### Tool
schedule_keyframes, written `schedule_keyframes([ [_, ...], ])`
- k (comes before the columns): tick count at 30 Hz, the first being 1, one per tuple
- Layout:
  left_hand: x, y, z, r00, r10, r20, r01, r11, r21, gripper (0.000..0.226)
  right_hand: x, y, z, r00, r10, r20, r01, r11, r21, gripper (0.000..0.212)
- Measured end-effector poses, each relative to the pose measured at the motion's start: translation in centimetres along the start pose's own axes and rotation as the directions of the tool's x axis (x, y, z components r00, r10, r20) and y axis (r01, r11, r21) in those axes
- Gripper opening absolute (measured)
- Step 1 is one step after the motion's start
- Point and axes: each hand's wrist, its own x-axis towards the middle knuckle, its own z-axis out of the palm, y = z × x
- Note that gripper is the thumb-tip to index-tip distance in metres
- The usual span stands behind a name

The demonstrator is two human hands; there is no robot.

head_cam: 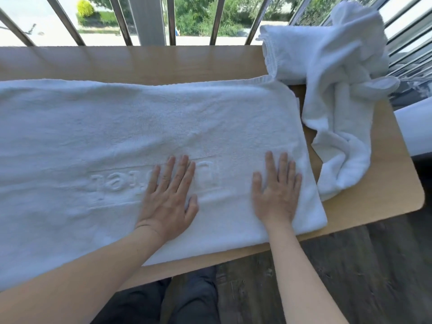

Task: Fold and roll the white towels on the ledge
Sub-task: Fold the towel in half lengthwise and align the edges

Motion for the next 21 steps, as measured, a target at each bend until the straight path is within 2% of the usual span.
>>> schedule_keyframes([
  [2,0.0,0.1,0.0,1.000,0.001,-0.006,-0.001,1.000,-0.006,0.074,1.0,2.5,-1.0,0.973,0.232,-0.002,-0.231,0.972,0.041,0.065],
  [4,0.1,0.0,-0.1,1.000,0.000,-0.005,-0.001,1.000,-0.010,0.074,0.8,1.6,-1.1,0.937,0.349,-0.018,-0.347,0.935,0.078,0.068],
  [5,0.2,0.1,-0.2,1.000,0.002,-0.004,-0.002,1.000,-0.014,0.074,0.1,-0.2,-1.0,0.951,0.306,-0.040,-0.301,0.948,0.101,0.069],
  [6,0.2,0.1,-0.2,1.000,0.002,-0.004,-0.002,1.000,-0.019,0.074,-1.0,-2.6,-0.6,0.982,0.177,-0.062,-0.168,0.978,0.121,0.068],
  [7,0.1,0.1,-0.2,1.000,0.001,-0.002,-0.001,1.000,-0.024,0.073,-2.3,-5.0,0.1,0.998,-0.020,-0.067,0.027,0.994,0.108,0.067],
  [8,0.2,0.1,-0.2,1.000,0.003,-0.001,-0.003,1.000,-0.030,0.073,-3.6,-6.7,1.0,0.976,-0.208,-0.060,0.212,0.975,0.069,0.065],
  [9,0.2,0.1,-0.2,1.000,0.004,0.000,-0.004,0.999,-0.035,0.073,-4.1,-7.4,1.6,0.943,-0.330,-0.045,0.332,0.943,0.040,0.064],
  [10,0.2,0.0,-0.2,1.000,0.004,0.000,-0.004,0.999,-0.036,0.073,-3.8,-7.0,1.8,0.931,-0.365,-0.034,0.366,0.930,0.041,0.063],
  [11,0.2,0.0,-0.2,1.000,0.005,0.002,-0.005,0.999,-0.034,0.072,-3.3,-5.8,1.8,0.945,-0.325,-0.031,0.326,0.944,0.050,0.064],
  [15,0.0,-0.1,-0.2,1.000,0.002,0.017,-0.001,0.998,-0.056,0.070,-1.9,0.9,0.6,1.000,-0.017,0.003,0.018,1.000,-0.020,0.063],
  [18,0.0,-0.2,-0.3,1.000,0.013,0.016,-0.012,0.996,-0.086,0.068,-1.3,3.0,-0.2,0.989,0.148,0.019,-0.148,0.989,-0.006,0.064],
  [21,-0.2,-0.4,-0.4,0.999,0.046,0.027,-0.043,0.994,-0.099,0.064,-1.5,0.7,-0.6,0.967,0.251,0.042,-0.253,0.966,0.043,0.069],
])
